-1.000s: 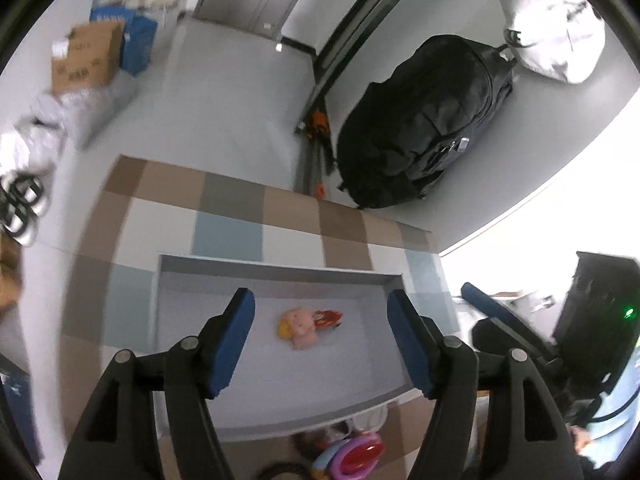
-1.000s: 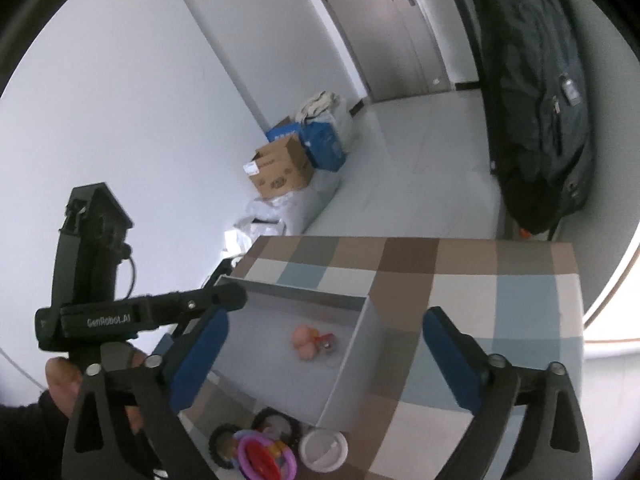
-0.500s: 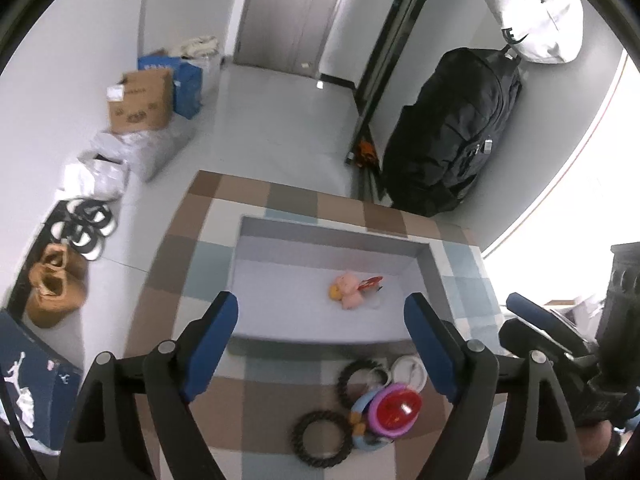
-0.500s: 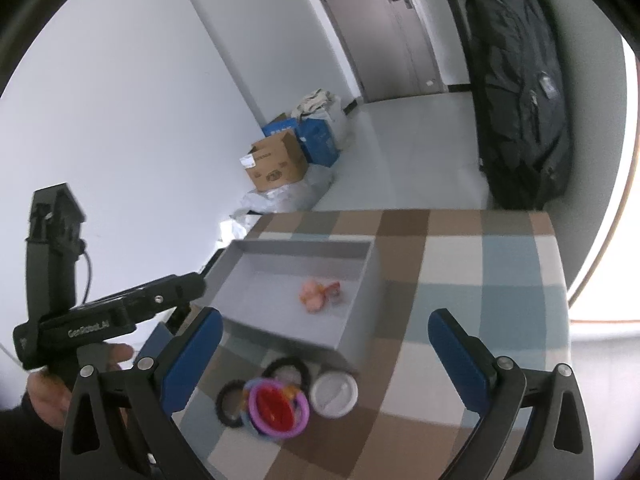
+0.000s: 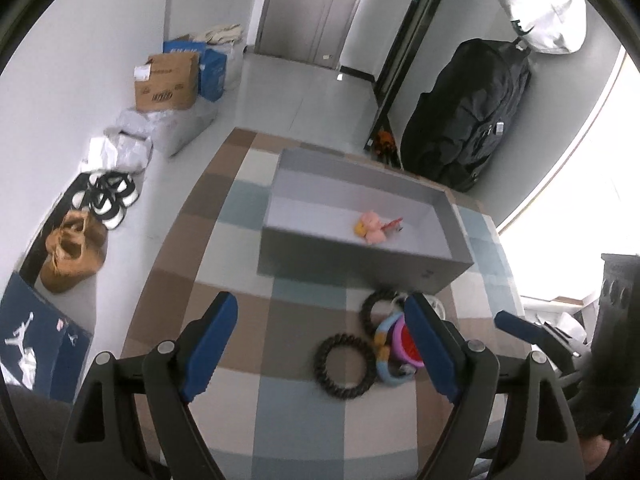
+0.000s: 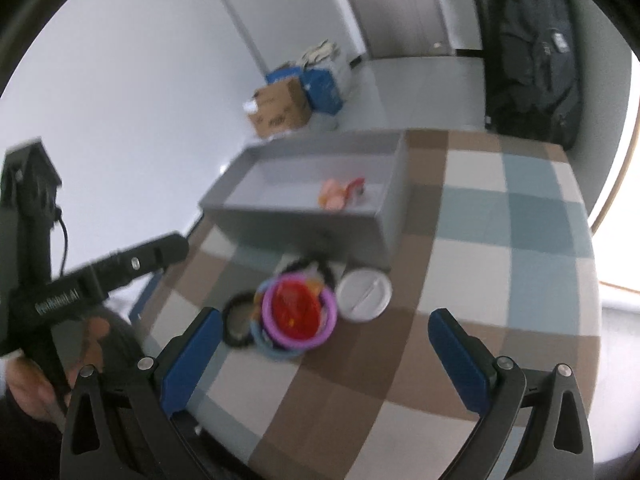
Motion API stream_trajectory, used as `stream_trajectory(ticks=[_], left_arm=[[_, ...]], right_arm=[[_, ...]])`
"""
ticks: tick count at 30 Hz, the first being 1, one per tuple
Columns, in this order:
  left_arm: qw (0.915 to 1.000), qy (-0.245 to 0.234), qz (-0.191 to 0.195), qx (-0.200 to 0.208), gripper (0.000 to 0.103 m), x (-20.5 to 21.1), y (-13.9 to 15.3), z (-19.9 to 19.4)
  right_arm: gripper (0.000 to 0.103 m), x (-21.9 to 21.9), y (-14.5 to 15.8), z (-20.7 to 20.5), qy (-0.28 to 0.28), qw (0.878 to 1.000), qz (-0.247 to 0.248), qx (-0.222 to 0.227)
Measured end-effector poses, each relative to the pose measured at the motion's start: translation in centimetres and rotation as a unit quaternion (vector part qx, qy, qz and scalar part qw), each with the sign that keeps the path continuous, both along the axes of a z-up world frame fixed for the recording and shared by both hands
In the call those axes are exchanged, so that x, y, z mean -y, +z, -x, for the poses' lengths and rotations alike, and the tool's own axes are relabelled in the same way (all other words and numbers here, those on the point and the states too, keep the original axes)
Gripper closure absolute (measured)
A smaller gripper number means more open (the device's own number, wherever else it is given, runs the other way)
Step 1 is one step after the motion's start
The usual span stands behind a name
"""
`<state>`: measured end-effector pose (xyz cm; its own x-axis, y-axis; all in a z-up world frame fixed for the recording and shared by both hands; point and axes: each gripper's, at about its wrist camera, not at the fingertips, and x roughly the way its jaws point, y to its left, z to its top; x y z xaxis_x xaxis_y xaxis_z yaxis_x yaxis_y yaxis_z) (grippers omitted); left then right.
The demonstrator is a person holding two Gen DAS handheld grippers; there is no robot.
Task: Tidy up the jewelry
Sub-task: 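Lower the right gripper onto the purple ring and close it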
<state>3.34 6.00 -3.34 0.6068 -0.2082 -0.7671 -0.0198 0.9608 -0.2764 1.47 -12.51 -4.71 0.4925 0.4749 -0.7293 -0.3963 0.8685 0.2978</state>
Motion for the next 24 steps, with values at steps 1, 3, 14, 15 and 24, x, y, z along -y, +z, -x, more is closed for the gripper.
stream_trajectory(ticks=[1, 3, 14, 15, 24], left_arm=[[1.0000, 0.001, 0.004, -0.006, 0.021, -0.2, -0.2, 0.0], [0.9999, 0.007, 0.007, -0.011, 0.021, -0.5, -0.4, 0.1], [0.9993, 0.023, 0.018, -0.025, 0.021, -1.9, -1.4, 0.5], [0.9992, 0.022, 0.020, -0.026, 0.021, -2.0, -1.4, 0.6], [0.9994, 0.015, 0.020, -0.026, 0.021, -1.9, -1.6, 0.5]], right_arm=[[0.000, -0.4, -0.2, 0.1, 0.005, 1.000, 0.005, -0.001], [0.001, -1.0, -0.7, 0.1, 0.012, 1.000, 0.011, -0.005], [0.009, -3.5, -2.4, -0.6, 0.011, 0.998, 0.057, -0.002], [0.017, -3.6, -2.6, -0.6, 0.011, 0.998, 0.058, -0.004], [0.049, -4.1, -2.9, -0.8, 0.022, 0.997, 0.076, 0.001]])
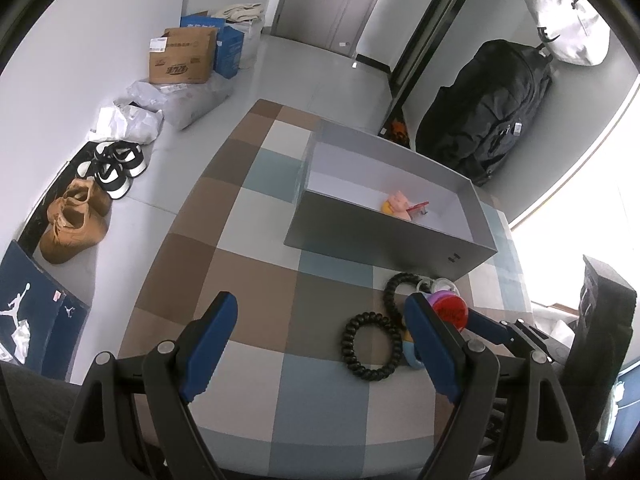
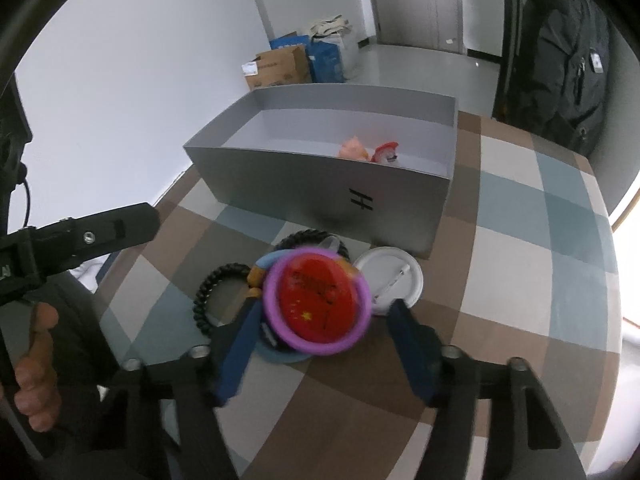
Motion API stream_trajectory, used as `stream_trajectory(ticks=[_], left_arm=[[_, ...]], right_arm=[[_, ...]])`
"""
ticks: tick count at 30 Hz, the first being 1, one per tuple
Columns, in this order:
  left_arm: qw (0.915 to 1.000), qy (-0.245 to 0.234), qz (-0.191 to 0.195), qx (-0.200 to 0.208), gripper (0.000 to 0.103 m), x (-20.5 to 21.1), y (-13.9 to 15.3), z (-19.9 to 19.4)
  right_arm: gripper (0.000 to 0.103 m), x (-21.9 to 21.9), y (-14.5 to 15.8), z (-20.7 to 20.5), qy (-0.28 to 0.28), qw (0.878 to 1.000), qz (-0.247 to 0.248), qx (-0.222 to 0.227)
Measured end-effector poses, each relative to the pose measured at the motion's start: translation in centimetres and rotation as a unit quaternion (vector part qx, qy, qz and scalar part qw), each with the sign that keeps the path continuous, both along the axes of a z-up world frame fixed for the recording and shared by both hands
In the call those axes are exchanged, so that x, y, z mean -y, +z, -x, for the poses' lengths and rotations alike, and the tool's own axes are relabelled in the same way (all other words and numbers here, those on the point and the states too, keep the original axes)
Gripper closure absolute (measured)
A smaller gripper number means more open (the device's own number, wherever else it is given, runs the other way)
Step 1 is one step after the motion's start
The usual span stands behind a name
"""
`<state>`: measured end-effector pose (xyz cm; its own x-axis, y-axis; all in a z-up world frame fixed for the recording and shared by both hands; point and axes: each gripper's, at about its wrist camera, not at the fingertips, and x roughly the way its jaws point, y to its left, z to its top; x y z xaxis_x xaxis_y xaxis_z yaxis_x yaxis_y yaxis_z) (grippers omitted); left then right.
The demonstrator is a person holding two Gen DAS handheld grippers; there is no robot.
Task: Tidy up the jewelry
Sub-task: 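Lower the right gripper onto the purple ring and close it, then grasp the red China badge with the left gripper while the right gripper holds the purple ring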
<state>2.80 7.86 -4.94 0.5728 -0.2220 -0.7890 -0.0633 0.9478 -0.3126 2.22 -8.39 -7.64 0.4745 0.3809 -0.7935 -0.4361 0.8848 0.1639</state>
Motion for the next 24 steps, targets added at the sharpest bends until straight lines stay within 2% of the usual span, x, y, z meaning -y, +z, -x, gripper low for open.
stream_trajectory(ticks=[6, 17, 20, 24], left_arm=[[1.0000, 0.002, 0.001, -0.004, 0.021, 0.0, -0.1, -0.1], [0.9999, -0.004, -0.007, -0.011, 0.021, 0.3, -0.5, -0.1], [0.9997, -0.020, -0.007, -0.008, 0.021, 1.0, -0.4, 0.0], [0.9976, -0.069, 0.005, 0.001, 0.021, 2.9, 0.1, 0.3]], right_arm=[[0.050, 0.4, 0.2, 0.4, -0.005, 1.000, -0.003, 0.000], [0.050, 2.7, 2.6, 0.7, -0.020, 0.998, -0.058, 0.019], [0.050, 3.4, 3.4, 0.7, -0.031, 0.997, -0.065, 0.027], [0.050, 4.9, 4.3, 0.6, -0.051, 0.996, -0.066, 0.039]])
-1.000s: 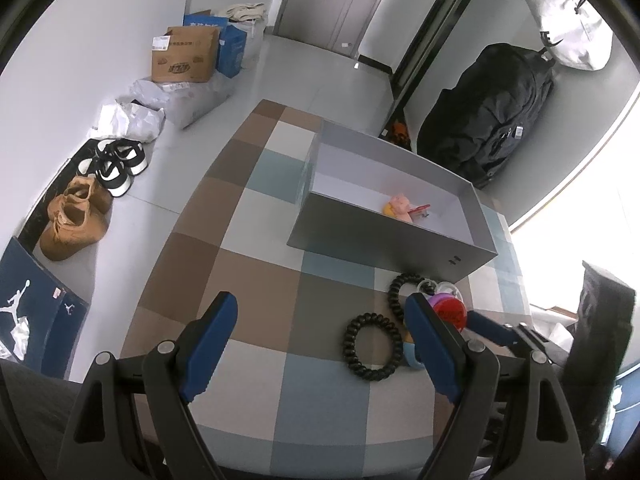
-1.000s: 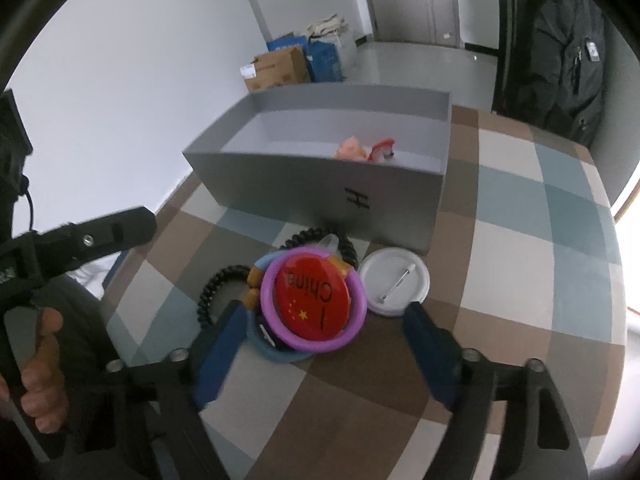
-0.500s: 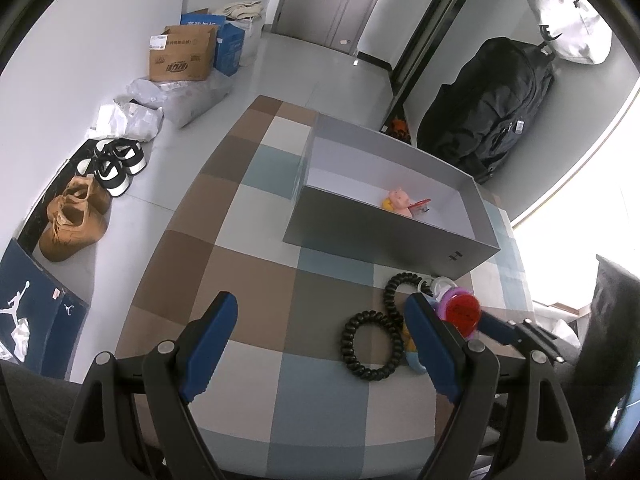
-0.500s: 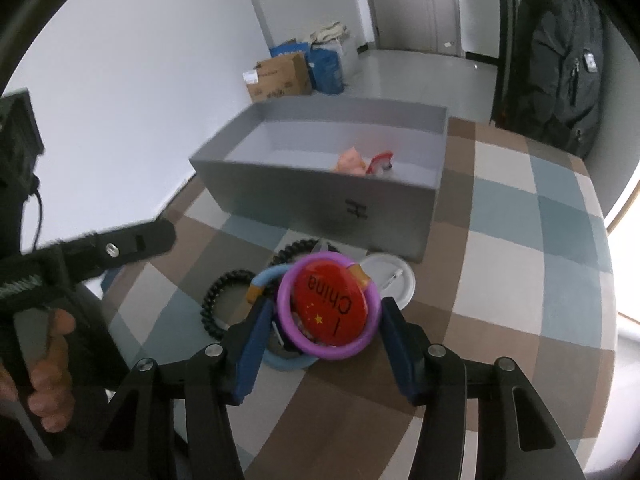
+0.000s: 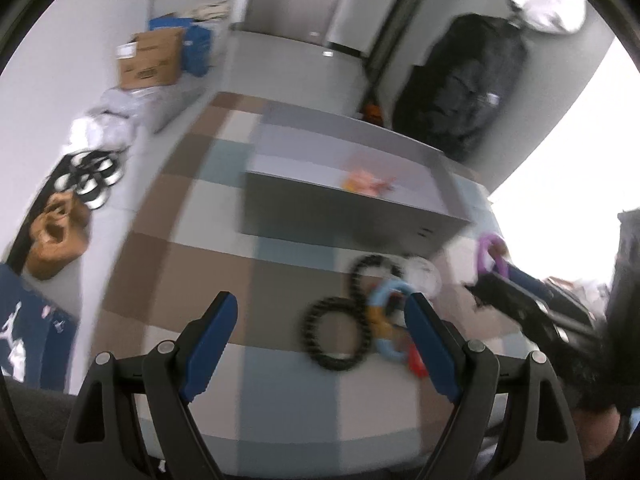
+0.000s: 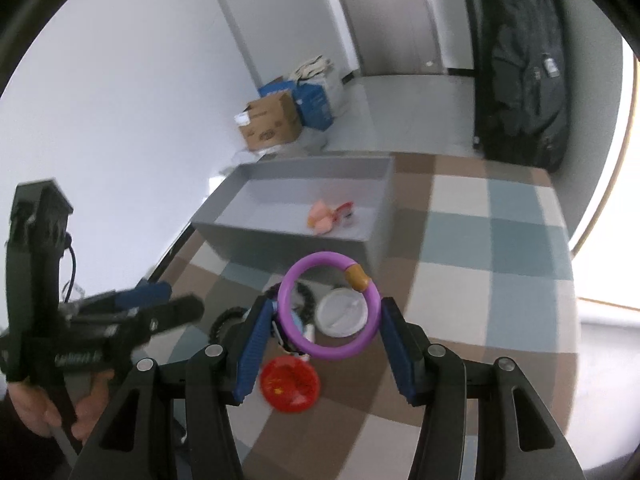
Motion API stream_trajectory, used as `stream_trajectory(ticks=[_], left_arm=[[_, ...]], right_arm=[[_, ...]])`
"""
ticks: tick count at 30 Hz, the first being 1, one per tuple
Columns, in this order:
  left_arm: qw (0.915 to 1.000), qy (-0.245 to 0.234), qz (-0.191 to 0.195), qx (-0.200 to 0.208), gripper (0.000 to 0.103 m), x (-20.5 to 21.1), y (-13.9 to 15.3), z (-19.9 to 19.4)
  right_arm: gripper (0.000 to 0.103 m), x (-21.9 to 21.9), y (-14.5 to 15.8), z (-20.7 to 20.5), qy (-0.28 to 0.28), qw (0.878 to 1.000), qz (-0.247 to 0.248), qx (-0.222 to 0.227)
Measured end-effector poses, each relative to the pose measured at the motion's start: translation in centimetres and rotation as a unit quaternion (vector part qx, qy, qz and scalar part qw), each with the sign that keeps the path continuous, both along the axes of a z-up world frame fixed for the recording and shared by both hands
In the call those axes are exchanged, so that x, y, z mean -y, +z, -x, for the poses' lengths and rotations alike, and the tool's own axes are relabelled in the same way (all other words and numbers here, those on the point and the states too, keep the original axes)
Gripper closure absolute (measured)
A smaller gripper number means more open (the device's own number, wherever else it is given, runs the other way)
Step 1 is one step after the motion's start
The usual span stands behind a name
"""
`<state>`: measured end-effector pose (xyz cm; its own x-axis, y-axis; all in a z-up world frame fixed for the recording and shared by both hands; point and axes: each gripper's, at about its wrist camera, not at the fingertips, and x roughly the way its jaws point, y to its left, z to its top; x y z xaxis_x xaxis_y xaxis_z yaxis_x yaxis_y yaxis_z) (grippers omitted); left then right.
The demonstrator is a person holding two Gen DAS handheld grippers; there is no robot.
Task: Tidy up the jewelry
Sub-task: 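Grasp the red China badge with the left gripper while the right gripper holds the purple ring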
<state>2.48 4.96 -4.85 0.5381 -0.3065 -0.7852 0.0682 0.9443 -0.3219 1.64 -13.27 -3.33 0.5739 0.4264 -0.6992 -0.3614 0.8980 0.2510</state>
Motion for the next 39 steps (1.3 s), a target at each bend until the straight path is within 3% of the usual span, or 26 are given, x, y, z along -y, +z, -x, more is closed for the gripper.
stream_trajectory(ticks=[4, 9, 16, 20, 23, 24, 25, 26, 39], left_arm=[[0.9972, -0.070, 0.010, 0.023, 0.021, 2.6, 0.8, 1.1], [0.9877, -0.145, -0.047, 0.035, 0.021, 6.9, 0.5, 2.3], [0.9722, -0.168, -0.158, 0.040, 0.021, 10.3, -1.0, 2.1], [0.9674, -0.171, -0.184, 0.032, 0.024, 10.4, -1.9, 1.8], [0.9635, -0.176, -0.200, 0.027, 0.042, 10.7, -2.2, 1.6], [0.9640, -0.178, -0.196, 0.023, 0.048, 10.8, -2.3, 1.6], [0.9665, -0.174, -0.187, 0.027, 0.062, 10.6, -2.0, 1.8], [0.9667, -0.173, -0.187, 0.023, 0.066, 10.6, -2.0, 1.9], [0.9794, -0.176, -0.095, 0.029, 0.067, 10.1, -0.5, 2.1]], right_arm=[[0.050, 2.3, 0.4, -0.3, -0.033, 0.999, -0.005, -0.001], [0.050, 4.9, 0.4, -0.7, -0.070, 0.997, -0.011, -0.006], [0.050, 7.0, 0.1, -0.8, -0.093, 0.995, -0.019, -0.011], [0.050, 7.7, 0.1, -0.8, -0.100, 0.995, -0.026, -0.013], [0.050, 7.8, 0.1, -0.7, -0.100, 0.994, -0.030, -0.013], [0.050, 7.8, 0.1, -0.7, -0.099, 0.994, -0.031, -0.014], [0.050, 7.8, 0.0, -0.7, -0.099, 0.995, -0.031, -0.014], [0.050, 7.8, 0.0, -0.6, -0.099, 0.995, -0.031, -0.013], [0.050, 7.7, 0.3, -0.2, -0.095, 0.995, -0.036, -0.009]])
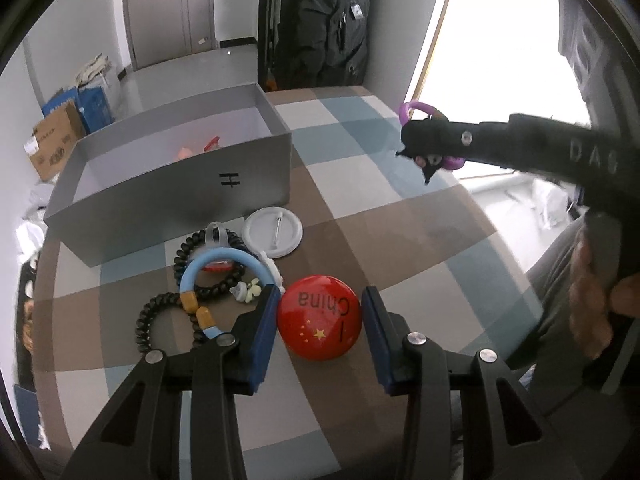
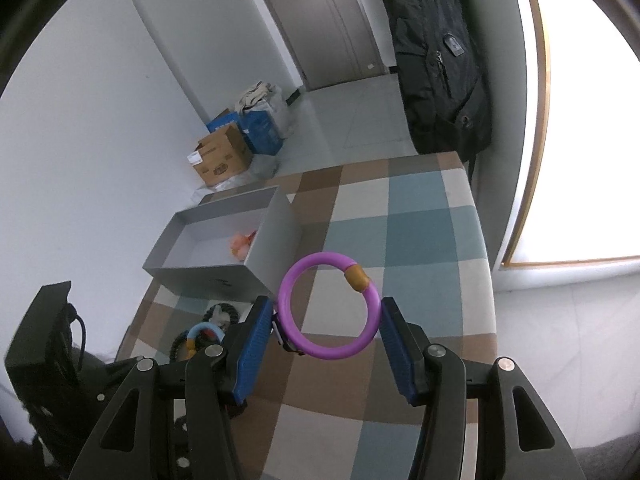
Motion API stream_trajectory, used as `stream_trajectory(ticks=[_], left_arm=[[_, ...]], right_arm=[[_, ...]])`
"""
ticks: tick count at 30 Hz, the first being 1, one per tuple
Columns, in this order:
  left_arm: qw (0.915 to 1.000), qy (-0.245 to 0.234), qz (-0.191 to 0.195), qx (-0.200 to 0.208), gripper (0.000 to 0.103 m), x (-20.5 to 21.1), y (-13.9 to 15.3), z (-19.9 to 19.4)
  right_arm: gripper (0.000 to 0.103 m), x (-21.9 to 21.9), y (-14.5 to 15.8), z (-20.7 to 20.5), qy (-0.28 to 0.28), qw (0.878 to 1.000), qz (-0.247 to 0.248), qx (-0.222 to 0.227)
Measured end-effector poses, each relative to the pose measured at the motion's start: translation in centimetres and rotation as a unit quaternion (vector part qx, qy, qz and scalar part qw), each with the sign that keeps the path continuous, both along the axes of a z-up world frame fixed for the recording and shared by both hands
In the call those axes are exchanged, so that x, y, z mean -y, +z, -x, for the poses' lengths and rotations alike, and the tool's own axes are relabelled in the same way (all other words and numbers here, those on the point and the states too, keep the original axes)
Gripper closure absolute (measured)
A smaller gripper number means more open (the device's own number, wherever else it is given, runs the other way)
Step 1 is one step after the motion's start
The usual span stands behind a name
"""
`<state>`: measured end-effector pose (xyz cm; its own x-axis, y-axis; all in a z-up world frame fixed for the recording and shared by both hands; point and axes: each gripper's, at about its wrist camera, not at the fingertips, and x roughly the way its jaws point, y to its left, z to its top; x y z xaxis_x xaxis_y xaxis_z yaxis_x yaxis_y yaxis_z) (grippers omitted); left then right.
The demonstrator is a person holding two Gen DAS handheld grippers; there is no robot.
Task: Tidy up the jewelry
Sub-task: 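Grasp the red China badge with the left gripper while the right gripper holds the purple ring, then carry the red badge and purple ring into the grey box and open both grippers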
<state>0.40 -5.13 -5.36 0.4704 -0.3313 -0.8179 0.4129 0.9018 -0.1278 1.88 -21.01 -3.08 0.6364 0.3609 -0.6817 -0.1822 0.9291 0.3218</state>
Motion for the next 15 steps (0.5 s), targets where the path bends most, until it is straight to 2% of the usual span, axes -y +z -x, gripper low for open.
stream_trajectory(ticks=[6, 15], left_arm=[[0.9992, 0.016, 0.031, 0.020, 0.067, -0.6, 1.8, -0.3], [0.9943, 0.066, 0.067, 0.050, 0.067, -3.2, 4.0, -2.2]], right_arm=[[0.050, -0.3, 0.2, 0.0, 0.006, 1.000, -0.002, 0.004], [0.050, -2.5, 0.7, -0.8, 0.034, 0.999, -0.011, 0.010]])
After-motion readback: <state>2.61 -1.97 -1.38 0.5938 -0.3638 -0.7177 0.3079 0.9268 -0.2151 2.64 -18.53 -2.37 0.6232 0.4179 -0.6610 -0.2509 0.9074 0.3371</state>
